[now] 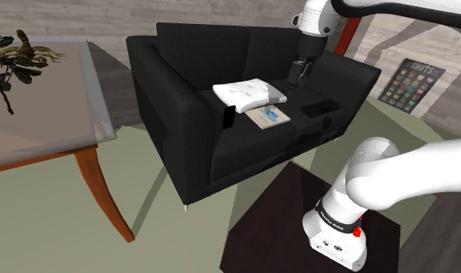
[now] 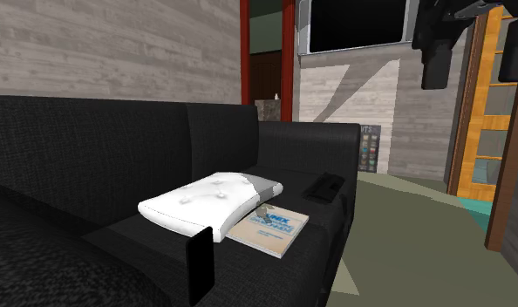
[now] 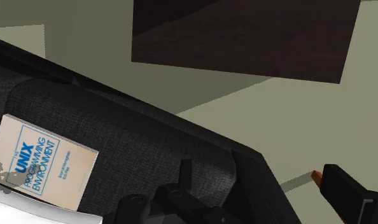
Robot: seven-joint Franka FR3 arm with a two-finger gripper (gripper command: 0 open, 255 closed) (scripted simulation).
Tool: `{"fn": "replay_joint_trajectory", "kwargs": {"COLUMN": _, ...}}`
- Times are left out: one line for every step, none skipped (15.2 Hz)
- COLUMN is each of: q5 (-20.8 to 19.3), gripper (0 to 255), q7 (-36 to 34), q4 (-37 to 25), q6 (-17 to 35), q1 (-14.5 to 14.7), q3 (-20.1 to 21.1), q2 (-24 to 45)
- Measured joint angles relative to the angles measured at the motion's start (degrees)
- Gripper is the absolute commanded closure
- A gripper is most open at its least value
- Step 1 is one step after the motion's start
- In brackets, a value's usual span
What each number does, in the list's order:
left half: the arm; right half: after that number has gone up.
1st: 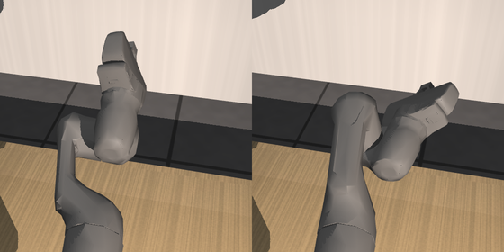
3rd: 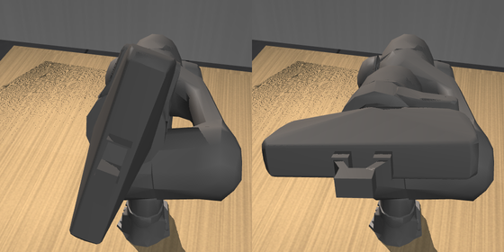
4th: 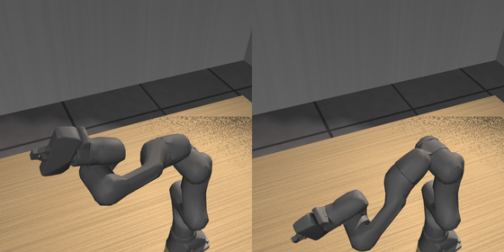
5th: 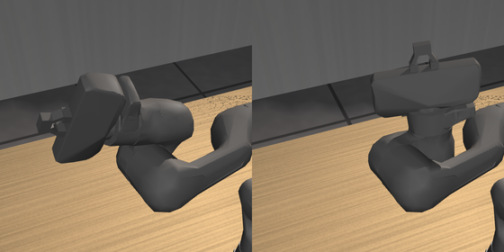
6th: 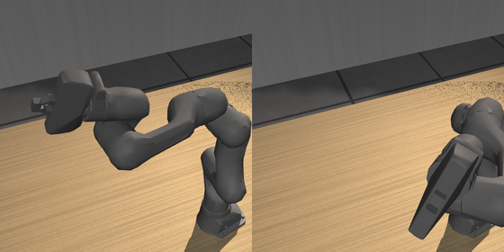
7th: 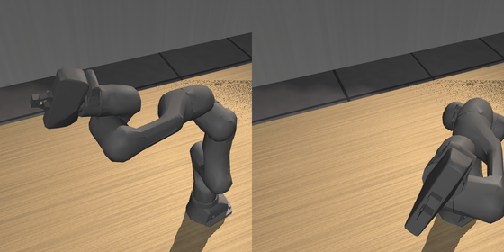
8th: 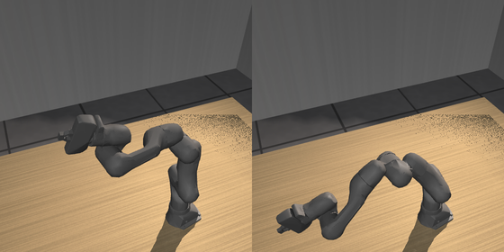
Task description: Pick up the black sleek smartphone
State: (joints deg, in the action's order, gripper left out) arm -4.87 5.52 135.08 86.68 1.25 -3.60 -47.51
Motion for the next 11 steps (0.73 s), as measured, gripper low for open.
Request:
{"fn": "replay_joint_trajectory", "kwargs": {"q5": 0.0, "gripper": 0, "q7": 0.0, "q4": 0.0, "q6": 0.0, "q1": 0.0, "q3": 0.0, "q2": 0.0}}
{"fn": "replay_joint_trajectory", "kwargs": {"q5": -0.1, "gripper": 0, "q7": 0.0, "q4": 0.1, "q6": 0.6, "q1": -0.1, "q3": -0.2, "q2": 0.4}}
{"fn": "replay_joint_trajectory", "kwargs": {"q5": -0.3, "gripper": 0, "q7": 0.2, "q4": 0.5, "q6": 2.1, "q1": -0.1, "q3": -0.5, "q2": 1.6}}
{"fn": "replay_joint_trajectory", "kwargs": {"q5": -0.3, "gripper": 0, "q7": 0.1, "q4": 0.5, "q6": 3.7, "q1": -0.2, "q3": -0.8, "q2": 3.1}}
{"fn": "replay_joint_trajectory", "kwargs": {"q5": -0.5, "gripper": 0, "q7": 0.3, "q4": 0.6, "q6": 5.4, "q1": -0.3, "q3": -1.3, "q2": 4.7}}
{"fn": "replay_joint_trajectory", "kwargs": {"q5": -0.5, "gripper": 0, "q7": 0.3, "q4": 0.6, "q6": 7.1, "q1": -0.3, "q3": -1.5, "q2": 6.3}}
{"fn": "replay_joint_trajectory", "kwargs": {"q5": -0.6, "gripper": 0, "q7": 0.4, "q4": 0.2, "q6": 8.5, "q1": -0.4, "q3": -1.9, "q2": 8.0}}
{"fn": "replay_joint_trajectory", "kwargs": {"q5": -0.9, "gripper": 0, "q7": 0.8, "q4": 0.2, "q6": 10.5, "q1": -0.5, "q3": -2.6, "q2": 10.0}}
{"fn": "replay_joint_trajectory", "kwargs": {"q5": -0.9, "gripper": 0, "q7": 0.9, "q4": 0.0, "q6": 12.1, "q1": -0.6, "q3": -3.0, "q2": 11.7}}
{"fn": "replay_joint_trajectory", "kwargs": {"q5": -0.8, "gripper": 0, "q7": 0.9, "q4": 0.0, "q6": 14.1, "q1": -0.6, "q3": -3.3, "q2": 13.7}}
{"fn": "replay_joint_trajectory", "kwargs": {"q5": -0.9, "gripper": 0, "q7": 1.0, "q4": 0.0, "q6": 15.9, "q1": -0.6, "q3": -3.7, "q2": 15.4}}
